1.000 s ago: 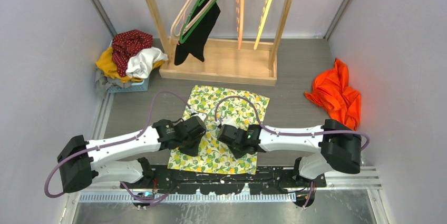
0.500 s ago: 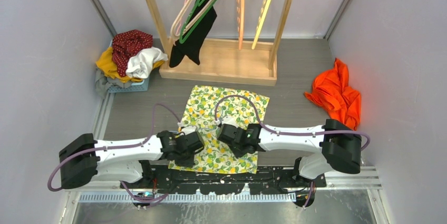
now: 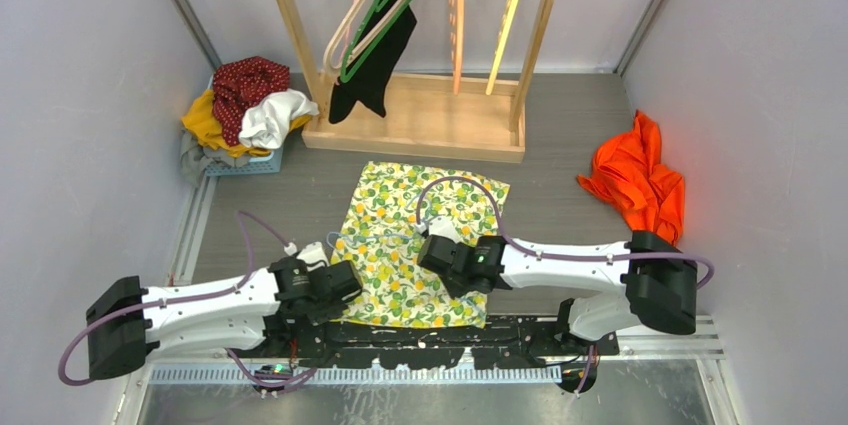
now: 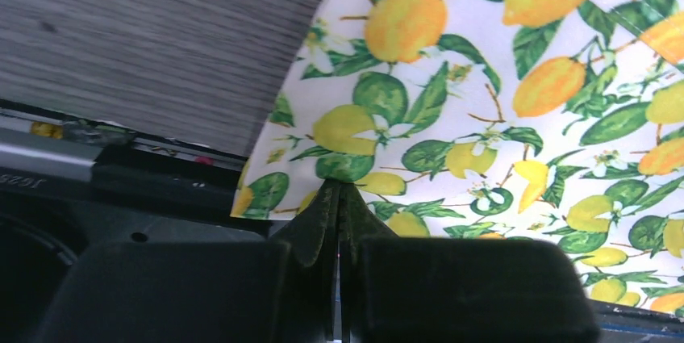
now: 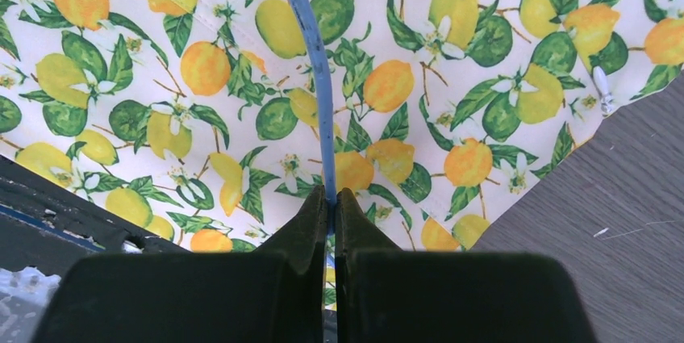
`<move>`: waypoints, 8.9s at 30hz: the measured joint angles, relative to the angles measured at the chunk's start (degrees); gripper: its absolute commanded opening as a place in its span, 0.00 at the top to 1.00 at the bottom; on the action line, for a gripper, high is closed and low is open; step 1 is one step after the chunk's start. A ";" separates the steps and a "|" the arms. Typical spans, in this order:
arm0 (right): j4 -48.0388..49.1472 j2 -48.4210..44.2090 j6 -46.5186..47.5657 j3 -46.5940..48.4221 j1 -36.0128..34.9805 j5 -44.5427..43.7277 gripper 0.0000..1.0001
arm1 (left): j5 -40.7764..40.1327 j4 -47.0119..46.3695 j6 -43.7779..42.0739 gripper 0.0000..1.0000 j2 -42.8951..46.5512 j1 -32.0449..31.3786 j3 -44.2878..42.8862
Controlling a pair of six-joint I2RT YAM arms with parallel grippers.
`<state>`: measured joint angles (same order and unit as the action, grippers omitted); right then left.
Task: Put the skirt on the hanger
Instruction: Hang the skirt on the hanger, then place the hanger at the clothesline.
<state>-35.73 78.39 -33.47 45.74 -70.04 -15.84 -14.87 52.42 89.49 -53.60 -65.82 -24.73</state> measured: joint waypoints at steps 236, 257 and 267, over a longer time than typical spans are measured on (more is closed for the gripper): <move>-12.74 -15.41 12.61 40.61 37.81 1.64 0.62 | -28.11 -50.51 -82.20 0.42 -29.40 1.64 -44.78; -12.13 -15.72 12.31 37.09 37.81 2.05 0.63 | -15.30 -61.13 -85.53 0.54 -28.04 15.74 -37.35; -11.82 -14.97 12.39 36.30 37.81 2.03 0.63 | -8.33 -66.71 -84.13 0.55 -27.30 20.48 -34.58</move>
<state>-47.55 63.42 -21.08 82.04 -32.23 -13.80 -23.20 -14.28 5.37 -80.90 -45.34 -59.31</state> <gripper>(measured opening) 0.373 0.468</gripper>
